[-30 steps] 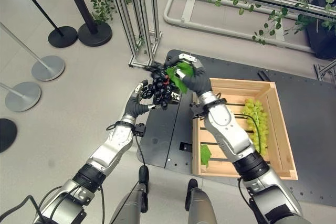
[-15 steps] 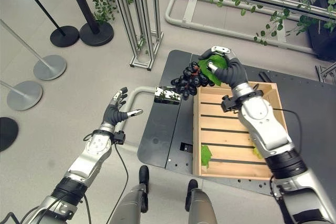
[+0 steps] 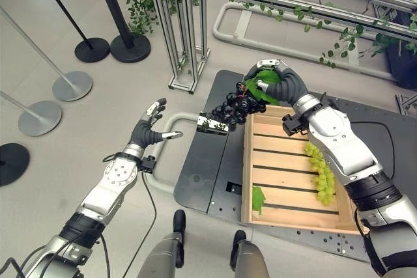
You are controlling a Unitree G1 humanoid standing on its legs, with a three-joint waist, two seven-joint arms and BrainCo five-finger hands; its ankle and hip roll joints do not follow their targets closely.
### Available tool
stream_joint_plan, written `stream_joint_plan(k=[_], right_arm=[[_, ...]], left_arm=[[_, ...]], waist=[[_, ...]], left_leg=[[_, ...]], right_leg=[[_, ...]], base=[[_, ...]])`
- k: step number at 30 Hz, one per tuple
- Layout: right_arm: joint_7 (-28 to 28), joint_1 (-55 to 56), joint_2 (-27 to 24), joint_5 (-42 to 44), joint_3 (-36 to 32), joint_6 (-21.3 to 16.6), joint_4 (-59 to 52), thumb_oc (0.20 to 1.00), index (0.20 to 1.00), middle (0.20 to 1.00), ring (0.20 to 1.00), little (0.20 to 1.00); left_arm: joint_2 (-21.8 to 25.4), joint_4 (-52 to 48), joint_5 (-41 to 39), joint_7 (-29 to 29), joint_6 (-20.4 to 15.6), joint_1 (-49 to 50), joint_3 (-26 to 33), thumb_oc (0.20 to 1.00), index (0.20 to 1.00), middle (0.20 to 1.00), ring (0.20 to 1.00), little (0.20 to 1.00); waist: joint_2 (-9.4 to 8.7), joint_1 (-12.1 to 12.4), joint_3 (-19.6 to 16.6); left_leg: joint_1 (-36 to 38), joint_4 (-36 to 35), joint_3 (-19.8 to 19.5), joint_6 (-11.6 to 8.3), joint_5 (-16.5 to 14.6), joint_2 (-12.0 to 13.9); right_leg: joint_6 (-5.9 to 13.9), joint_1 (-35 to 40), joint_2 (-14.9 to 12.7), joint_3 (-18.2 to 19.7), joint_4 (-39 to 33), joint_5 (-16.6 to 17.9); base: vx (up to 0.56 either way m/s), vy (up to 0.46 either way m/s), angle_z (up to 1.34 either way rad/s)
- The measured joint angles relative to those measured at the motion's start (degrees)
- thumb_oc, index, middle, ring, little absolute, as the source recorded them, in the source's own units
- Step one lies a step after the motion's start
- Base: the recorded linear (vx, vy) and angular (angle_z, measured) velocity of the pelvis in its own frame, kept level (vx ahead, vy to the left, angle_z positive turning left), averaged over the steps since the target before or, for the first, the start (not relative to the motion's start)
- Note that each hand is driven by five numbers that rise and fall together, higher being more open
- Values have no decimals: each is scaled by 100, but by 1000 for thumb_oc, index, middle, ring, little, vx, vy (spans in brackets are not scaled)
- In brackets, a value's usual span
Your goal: Pick up the fruits from the basket on one side to the basket on the other side
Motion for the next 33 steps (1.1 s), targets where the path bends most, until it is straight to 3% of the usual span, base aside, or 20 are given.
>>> stream_joint_plan(k=[3, 8, 13, 15, 19, 25, 33], right_arm=[[-95, 1, 272, -5, 14, 1, 139, 200, 200, 200, 200, 200], [-76, -83, 170, -16, 327, 26, 217, 200, 200, 200, 200, 200], [311, -445, -430, 6, 850, 164, 223, 200, 200, 200, 200, 200], [570, -786, -781, 224, 1219, 220, 204, 200, 200, 200, 200, 200], [1162, -1295, -1346, 660, 1829, 360, 2, 200, 200, 200, 200, 200], [1386, -1505, -1372, 779, 1984, 364, -56, 200, 200, 200, 200, 200], [1358, -1477, -1277, 776, 1950, 365, -50, 200, 200, 200, 200, 200]], left_arm=[[-128, 67, 3, 38, 3, -264, -294, 1000, 1000, 1000, 1000, 1000], [-132, 217, 188, 68, 1, -587, -526, 1000, 1000, 1000, 1000, 1000], [-24, 219, 453, -96, 1, -616, -672, 1000, 1000, 1000, 1000, 1000], [220, 209, 417, -312, -1, -657, -783, 1000, 1000, 1000, 1000, 1000], [556, 209, -419, -859, -44, -712, -912, 1000, 1000, 1000, 1000, 1000], [678, 219, -770, -1011, -68, -750, -918, 1000, 1000, 1000, 1000, 1000], [303, 299, -957, -927, -77, -811, -892, 1000, 1000, 1000, 1000, 1000]], waist=[[-7, 24, -95], [-26, 15, -159], [-32, 11, -196], [-31, -4, -198], [-35, -11, -219], [-44, -126, -240], [-40, -128, -242]], left_leg=[[1, -1, -2, 5, 2, -4], [1, 2, -8, -17, 24, -4], [3, 6, -10, -17, 24, -4], [3, 5, -6, -24, 20, -4], [7, -2, -3, -28, 17, -5], [10, -2, -4, -27, 18, -8], [37, 5, -4, -28, 17, -6]], right_leg=[[4, 6, -1, -3, -6, -4], [5, 12, 1, -12, -6, -4], [5, 15, -2, -12, -1, -4], [5, 9, -2, -9, 4, -5], [7, 12, -4, -8, -7, -5], [8, 18, -5, -11, -16, -6], [5, 42, -2, -7, -7, -7]], base=[[0, 0, 0], [0, 0, 0], [0, 0, 0], [0, 0, 0], [0, 0, 0], [0, 0, 0], [0, 0, 0]])
